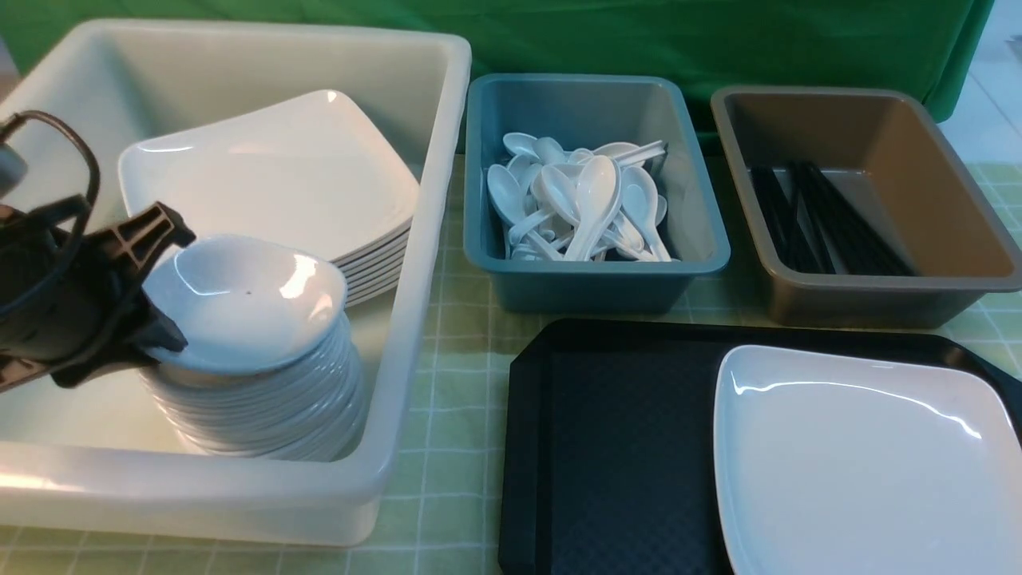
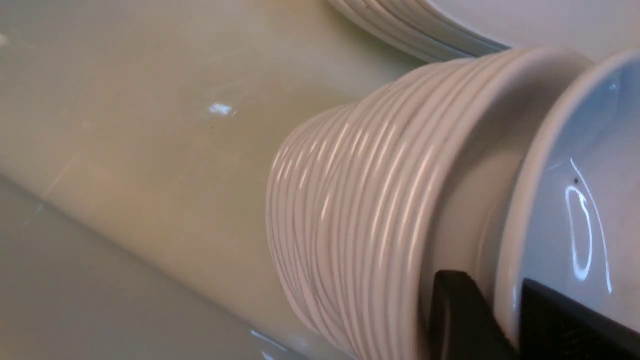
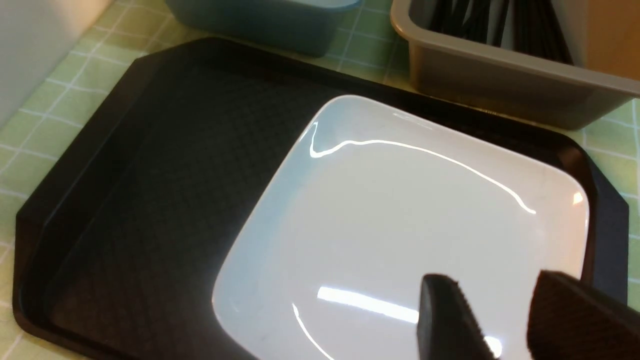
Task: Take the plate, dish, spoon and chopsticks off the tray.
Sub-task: Use the left arm to put the small plate into the large storage box on the left
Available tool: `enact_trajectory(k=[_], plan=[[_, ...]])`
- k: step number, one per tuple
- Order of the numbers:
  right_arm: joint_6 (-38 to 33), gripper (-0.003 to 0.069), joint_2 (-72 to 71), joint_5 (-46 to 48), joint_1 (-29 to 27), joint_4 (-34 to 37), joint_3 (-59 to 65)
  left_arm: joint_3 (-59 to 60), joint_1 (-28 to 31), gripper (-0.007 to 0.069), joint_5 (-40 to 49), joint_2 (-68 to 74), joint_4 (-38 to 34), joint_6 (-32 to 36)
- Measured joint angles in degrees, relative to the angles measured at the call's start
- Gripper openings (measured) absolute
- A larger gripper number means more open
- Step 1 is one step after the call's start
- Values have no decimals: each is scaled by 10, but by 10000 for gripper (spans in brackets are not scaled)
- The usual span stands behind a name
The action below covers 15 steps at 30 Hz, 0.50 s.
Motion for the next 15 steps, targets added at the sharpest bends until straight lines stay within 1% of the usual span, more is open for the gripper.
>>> enact_trajectory(k=[1, 2, 4, 5, 6, 8, 10, 11, 15], plan=[[0, 242, 0, 0, 0, 0, 0, -1, 0, 188, 3, 0, -3, 0], [0, 242, 0, 0, 0, 0, 0, -1, 0, 195, 4, 0, -4, 0], [0, 242, 0, 0, 0, 0, 0, -10, 0, 263, 21, 0, -10, 3], [0, 242, 0, 0, 0, 0, 0, -26, 0, 342, 50, 0, -10, 14], [0, 242, 0, 0, 0, 0, 0, -30, 0, 351, 54, 0, -10, 17], [0, 242, 0, 0, 0, 0, 0, -69, 0, 447, 113, 0, -7, 49], [0, 242, 0, 0, 0, 0, 0, -105, 0, 516, 155, 0, -7, 74], [0, 242, 0, 0, 0, 0, 0, -122, 0, 536, 169, 0, -7, 85], [0, 242, 0, 0, 0, 0, 0, -164, 0, 559, 207, 0, -18, 106]])
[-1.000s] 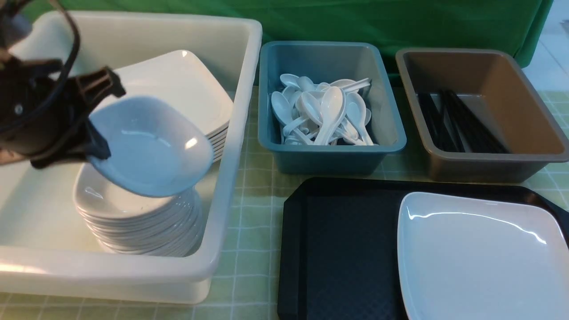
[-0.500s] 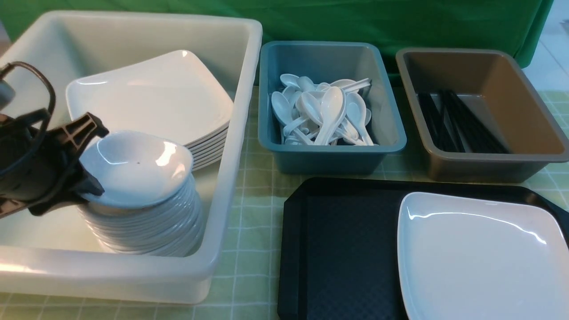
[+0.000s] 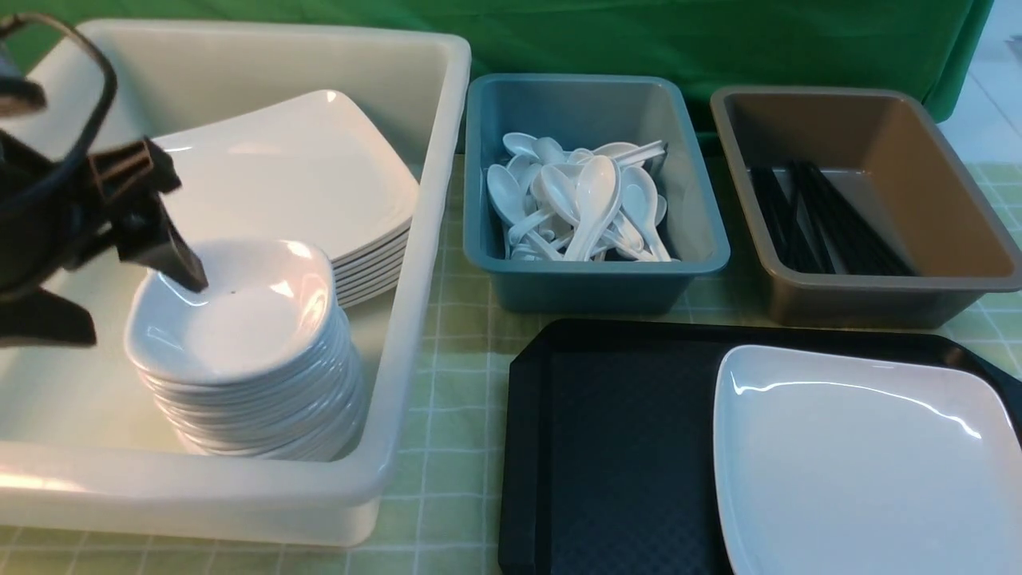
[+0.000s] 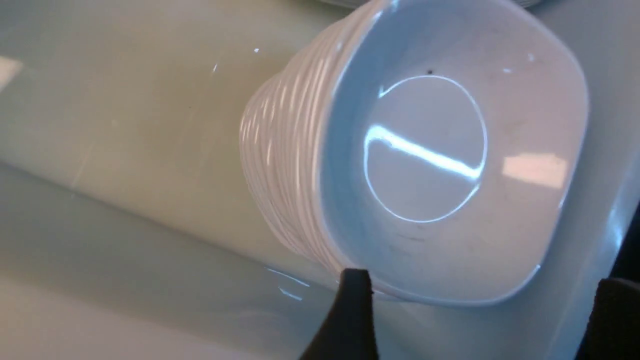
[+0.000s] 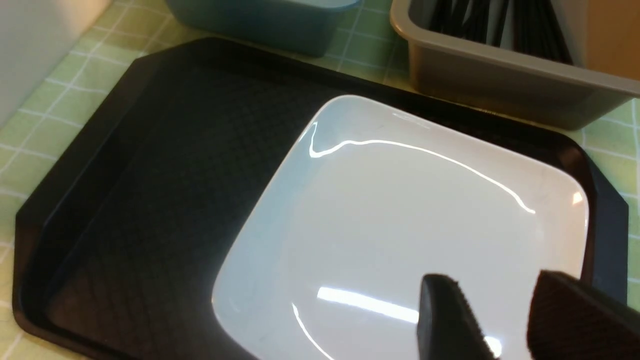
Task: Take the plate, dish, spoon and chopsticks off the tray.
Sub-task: Use the left arm to grab a plate from the dinner plate
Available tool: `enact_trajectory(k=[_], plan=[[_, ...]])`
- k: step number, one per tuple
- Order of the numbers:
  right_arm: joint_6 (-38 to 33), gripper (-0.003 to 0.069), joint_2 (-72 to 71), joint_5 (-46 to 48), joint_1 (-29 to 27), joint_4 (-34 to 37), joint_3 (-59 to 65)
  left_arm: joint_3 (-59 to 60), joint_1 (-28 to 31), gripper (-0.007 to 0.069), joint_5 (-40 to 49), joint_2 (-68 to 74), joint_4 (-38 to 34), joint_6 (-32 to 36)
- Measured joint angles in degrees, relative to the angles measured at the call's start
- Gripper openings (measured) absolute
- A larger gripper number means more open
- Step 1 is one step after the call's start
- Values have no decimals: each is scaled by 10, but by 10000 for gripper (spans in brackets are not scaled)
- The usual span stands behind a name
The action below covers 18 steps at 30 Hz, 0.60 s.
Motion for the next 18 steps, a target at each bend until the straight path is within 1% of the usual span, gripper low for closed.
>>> enact_trajectory(k=[1, 3, 4, 5, 6, 7, 8, 9, 10, 11, 12, 13, 15, 16, 17, 18], plan=[[0, 242, 0, 0, 0, 0, 0, -5, 0, 558, 8, 0, -12, 4], [-9, 225, 0, 1, 0, 0, 0, -11, 0, 542, 23, 0, -69, 35], [-16, 216, 0, 1, 0, 0, 0, -12, 0, 517, 25, 0, -110, 56], [-19, 208, 0, 2, 0, 0, -1, -12, -1, 504, 27, 0, -119, 61], [-31, 162, 0, 7, 0, 0, -4, -12, -9, 433, 28, 1, -192, 103], [-37, 123, 0, 12, 0, 0, -8, -12, -21, 375, 27, 2, -225, 122], [-38, 115, 0, 13, 0, 0, -8, -12, -24, 363, 27, 3, -230, 125], [-46, 46, 0, 23, 0, 0, -18, -13, -56, 251, 15, 10, -260, 141], [-47, 31, 0, 27, 0, 0, -22, -15, -82, 176, 4, 17, -267, 147], [-48, 20, 0, 30, 0, 0, -27, -15, -105, 118, -3, 23, -270, 150], [-50, 15, 0, 32, 0, 0, -33, -16, -141, 55, -18, 38, -274, 152], [-51, 10, 0, 36, 0, 0, -38, -17, -165, 29, -26, 51, -275, 152], [-52, 10, 0, 40, 0, 0, -43, -17, -218, 2, -43, 88, -277, 154], [-52, 10, 0, 41, 0, 0, -46, -18, -229, -1, -49, 98, -277, 154], [-53, 10, 0, 49, 0, 0, -50, -30, -273, -2, -64, 150, -272, 154], [-54, 10, 0, 52, 0, 0, -51, -30, -278, -2, -65, 162, -272, 154]])
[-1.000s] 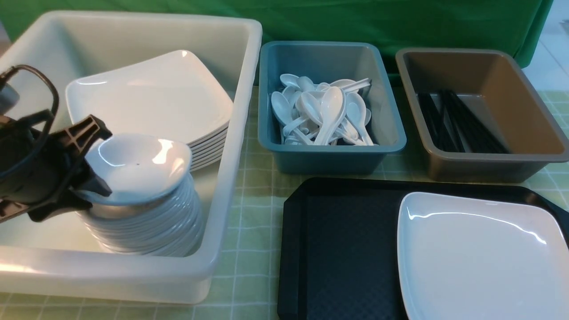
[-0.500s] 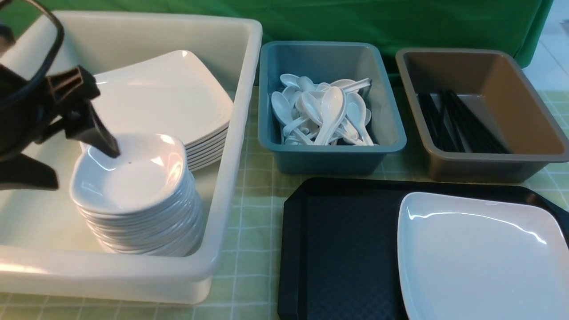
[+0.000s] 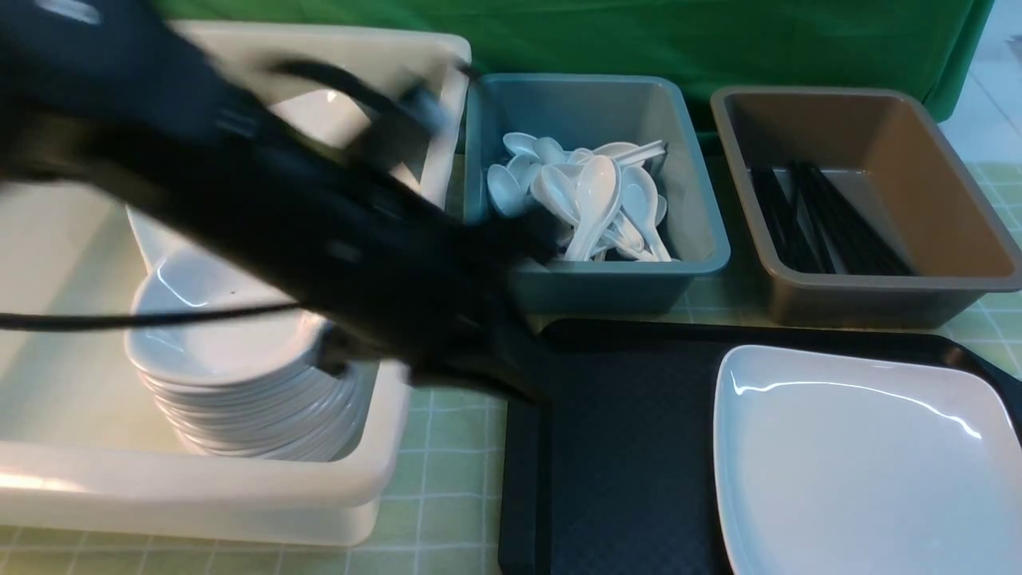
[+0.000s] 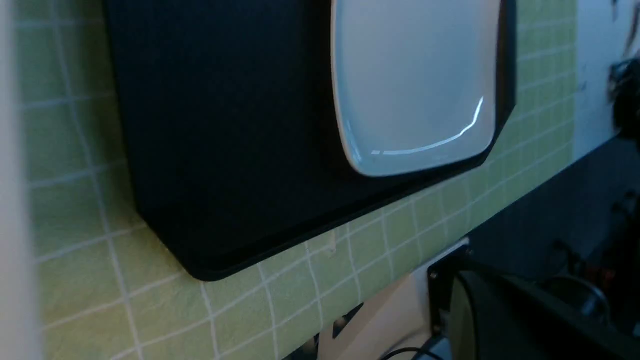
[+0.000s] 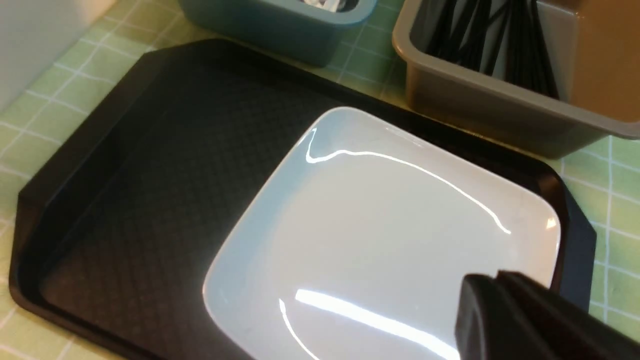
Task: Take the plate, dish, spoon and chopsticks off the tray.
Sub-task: Use the left arm to grab a plate from the dinner plate
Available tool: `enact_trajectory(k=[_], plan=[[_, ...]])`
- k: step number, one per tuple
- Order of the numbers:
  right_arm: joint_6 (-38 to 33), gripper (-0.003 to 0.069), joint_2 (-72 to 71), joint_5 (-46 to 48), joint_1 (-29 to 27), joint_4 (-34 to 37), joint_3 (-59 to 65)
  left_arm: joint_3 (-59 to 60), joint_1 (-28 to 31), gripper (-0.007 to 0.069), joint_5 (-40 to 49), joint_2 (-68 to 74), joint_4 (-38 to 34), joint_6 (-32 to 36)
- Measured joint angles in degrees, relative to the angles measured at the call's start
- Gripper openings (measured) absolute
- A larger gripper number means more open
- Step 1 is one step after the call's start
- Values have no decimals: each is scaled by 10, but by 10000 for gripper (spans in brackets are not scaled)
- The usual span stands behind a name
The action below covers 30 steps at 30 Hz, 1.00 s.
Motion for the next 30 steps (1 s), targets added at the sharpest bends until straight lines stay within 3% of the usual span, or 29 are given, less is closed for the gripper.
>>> enact_trajectory(k=[4, 9, 12, 18, 30], plan=[[-3, 11, 0, 20, 0, 0, -6, -74, -77, 22, -28, 141, 24, 0], [-3, 20, 0, 25, 0, 0, -6, -173, -124, 104, -37, 255, 77, -8], [-3, 31, 0, 27, 0, 0, -6, -266, -158, 214, -31, 330, 146, -31], [-3, 45, 0, 27, 0, 0, -6, -359, -175, 358, -23, 401, 220, -35], [-3, 67, 0, 37, 0, 0, -6, -365, -175, 393, -86, 462, 227, -34]])
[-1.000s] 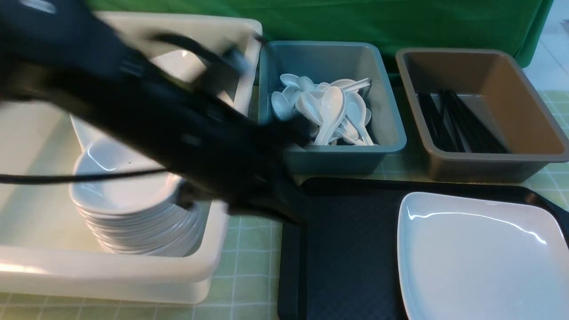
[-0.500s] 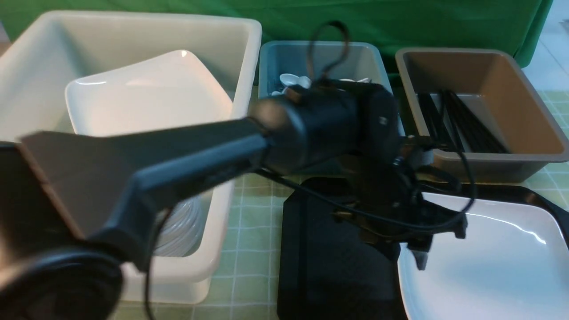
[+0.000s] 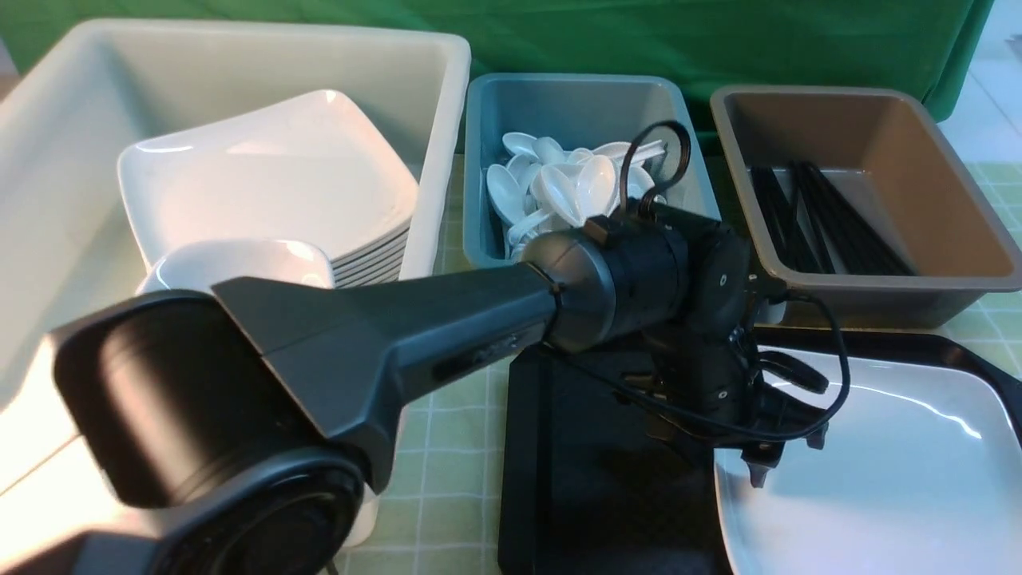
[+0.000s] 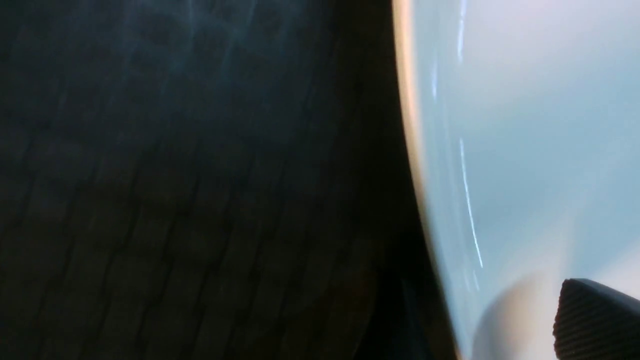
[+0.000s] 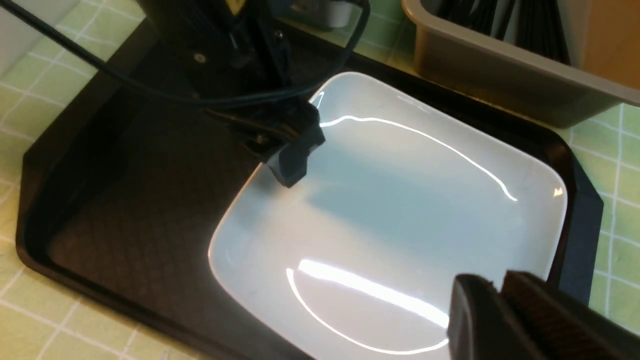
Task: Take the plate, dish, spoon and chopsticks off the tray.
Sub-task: Use the left arm to grab a plate from the dinner plate, then use the left arm to put the plate into the large storage box on the left
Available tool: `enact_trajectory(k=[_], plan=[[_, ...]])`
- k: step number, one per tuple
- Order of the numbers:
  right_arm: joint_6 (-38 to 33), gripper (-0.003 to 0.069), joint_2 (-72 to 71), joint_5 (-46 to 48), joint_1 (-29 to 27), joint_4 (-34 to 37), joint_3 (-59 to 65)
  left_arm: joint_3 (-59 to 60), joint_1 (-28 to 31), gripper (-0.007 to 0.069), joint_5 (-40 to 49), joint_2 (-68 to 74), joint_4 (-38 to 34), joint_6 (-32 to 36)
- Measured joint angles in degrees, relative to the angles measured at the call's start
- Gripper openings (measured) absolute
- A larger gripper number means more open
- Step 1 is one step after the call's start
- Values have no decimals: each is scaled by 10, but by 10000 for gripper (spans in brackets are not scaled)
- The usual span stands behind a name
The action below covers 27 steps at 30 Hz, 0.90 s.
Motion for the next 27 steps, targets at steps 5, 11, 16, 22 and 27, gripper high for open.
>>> enact_trajectory(k=[5, 11, 16, 22, 27], plan=[[0, 81, 0, 2, 0, 0, 0, -5, 4, 359, -15, 8, -38, 5], [0, 99, 0, 7, 0, 0, 0, -5, 18, 64, 0, 11, -78, -7], [0, 104, 0, 10, 0, 0, 0, -5, 24, 22, -5, -7, -100, -11], [0, 118, 0, 10, 0, 0, 0, -5, 40, 8, 20, -106, -88, 8], [0, 124, 0, 10, 0, 0, 0, -3, 57, 11, 49, -163, -70, 17]])
